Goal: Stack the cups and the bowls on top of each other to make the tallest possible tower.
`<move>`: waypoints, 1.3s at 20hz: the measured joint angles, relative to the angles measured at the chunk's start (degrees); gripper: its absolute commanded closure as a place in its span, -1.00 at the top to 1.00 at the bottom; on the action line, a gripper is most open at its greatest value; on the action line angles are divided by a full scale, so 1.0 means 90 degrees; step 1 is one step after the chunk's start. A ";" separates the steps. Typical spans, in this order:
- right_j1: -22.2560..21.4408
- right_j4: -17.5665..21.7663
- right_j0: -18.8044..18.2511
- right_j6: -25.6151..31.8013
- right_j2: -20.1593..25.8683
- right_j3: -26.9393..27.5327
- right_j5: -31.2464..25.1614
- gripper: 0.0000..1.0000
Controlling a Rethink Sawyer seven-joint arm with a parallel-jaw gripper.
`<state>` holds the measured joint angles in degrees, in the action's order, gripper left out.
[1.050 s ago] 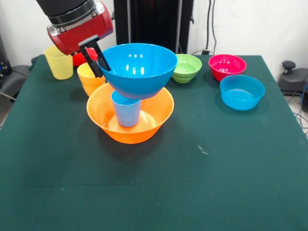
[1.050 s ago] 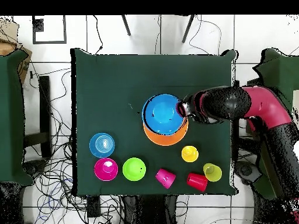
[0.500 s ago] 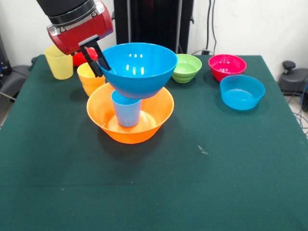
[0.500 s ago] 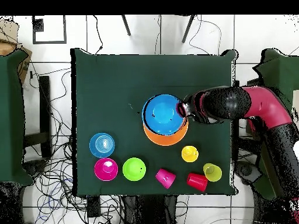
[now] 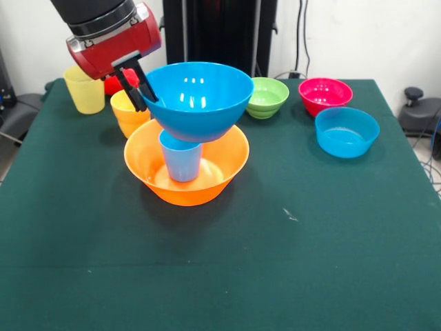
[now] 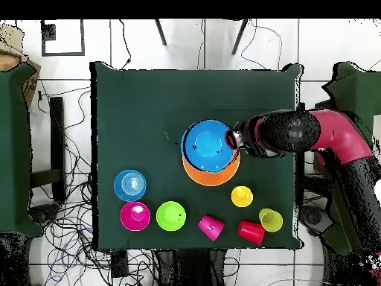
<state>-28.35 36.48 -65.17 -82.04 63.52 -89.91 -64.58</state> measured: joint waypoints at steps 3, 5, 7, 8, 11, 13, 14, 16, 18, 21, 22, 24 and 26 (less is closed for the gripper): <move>0.0054 0.0000 0.0000 0.0000 -0.0001 0.0042 -0.0001 -1.00; 0.0126 0.0000 0.0001 0.0000 -0.0004 0.0092 -0.0001 -1.00; 0.0169 0.0000 0.0003 0.0000 -0.0008 0.0129 -0.0001 -1.00; 0.0203 0.0000 0.0004 0.0000 -0.0010 0.0161 -0.0005 -1.00; 0.0283 0.0001 0.0005 0.0000 -0.0012 0.0242 -0.0032 -1.00; 0.0339 0.0002 0.0005 0.0001 -0.0012 0.0319 -0.0083 -1.00; 0.0358 0.0003 0.0005 0.0001 -0.0013 0.0347 -0.0103 -1.00; 0.0390 0.0003 0.0005 0.0001 -0.0015 0.0399 -0.0153 -1.00; 0.0407 0.0003 0.0005 0.0001 -0.0015 0.0433 -0.0208 -1.00; 0.0406 0.0007 0.0005 0.0039 -0.0014 0.0459 -0.0273 -1.00; 0.0408 0.0017 0.0005 0.0110 -0.0015 0.0489 -0.0311 -1.00; 0.0407 0.0033 0.0005 0.0225 -0.0015 0.0546 -0.0330 -1.00; 0.0407 0.0041 0.0005 0.0272 -0.0015 0.0571 -0.0329 -1.00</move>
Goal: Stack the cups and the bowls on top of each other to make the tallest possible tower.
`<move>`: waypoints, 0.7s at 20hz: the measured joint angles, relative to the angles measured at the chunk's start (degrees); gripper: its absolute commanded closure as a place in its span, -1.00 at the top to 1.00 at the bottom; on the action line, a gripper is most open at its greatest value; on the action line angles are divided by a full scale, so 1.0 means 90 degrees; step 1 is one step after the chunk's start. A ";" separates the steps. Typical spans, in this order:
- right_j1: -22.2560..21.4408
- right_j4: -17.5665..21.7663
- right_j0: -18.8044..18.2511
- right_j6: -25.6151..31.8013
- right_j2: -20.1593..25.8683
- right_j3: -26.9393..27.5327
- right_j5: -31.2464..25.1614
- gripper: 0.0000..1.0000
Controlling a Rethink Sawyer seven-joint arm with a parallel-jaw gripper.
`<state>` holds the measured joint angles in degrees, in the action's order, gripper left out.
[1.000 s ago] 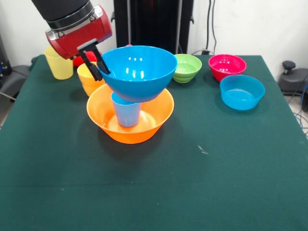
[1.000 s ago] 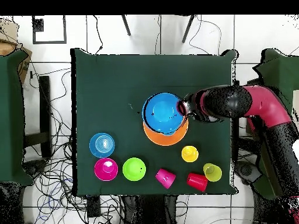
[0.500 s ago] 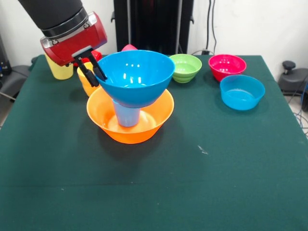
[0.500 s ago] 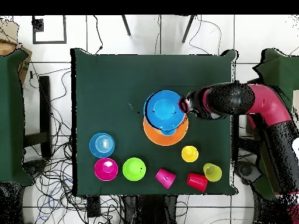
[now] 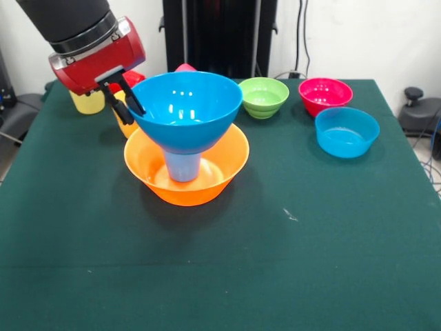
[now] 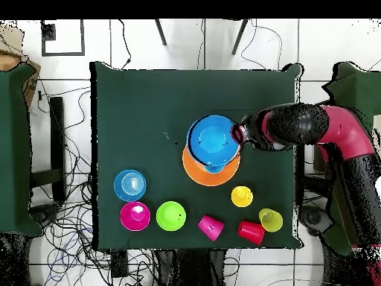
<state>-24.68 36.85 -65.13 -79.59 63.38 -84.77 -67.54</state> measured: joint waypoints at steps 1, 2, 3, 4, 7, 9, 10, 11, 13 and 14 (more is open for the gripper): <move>0.0000 0.0008 0.0000 0.0045 -0.0001 0.0025 0.0000 -1.00; 0.0000 0.0013 0.0000 0.0089 -0.0002 0.0046 0.0000 -1.00; 0.0000 0.0017 0.0001 0.0120 -0.0005 0.0060 0.0000 -1.00; 0.0000 0.0022 0.0000 0.0147 -0.0009 0.0071 0.0000 -1.00; 0.0001 0.0030 0.0000 0.0198 -0.0021 0.0095 0.0000 -1.00; 0.0001 0.0030 -0.0003 0.0207 -0.0029 0.0103 0.0000 -1.00; 0.0001 0.0032 -0.0004 0.0207 -0.0029 0.0103 0.0000 -1.00; 0.0001 0.0032 -0.0004 0.0207 -0.0029 0.0103 0.0000 -1.00; 0.0001 0.0046 -0.0005 0.0207 -0.0037 0.0103 0.0000 -1.00; 0.0000 0.0050 -0.0005 0.0207 -0.0041 0.0103 0.0000 -1.00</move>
<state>-24.68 37.30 -65.17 -77.73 63.02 -83.84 -67.54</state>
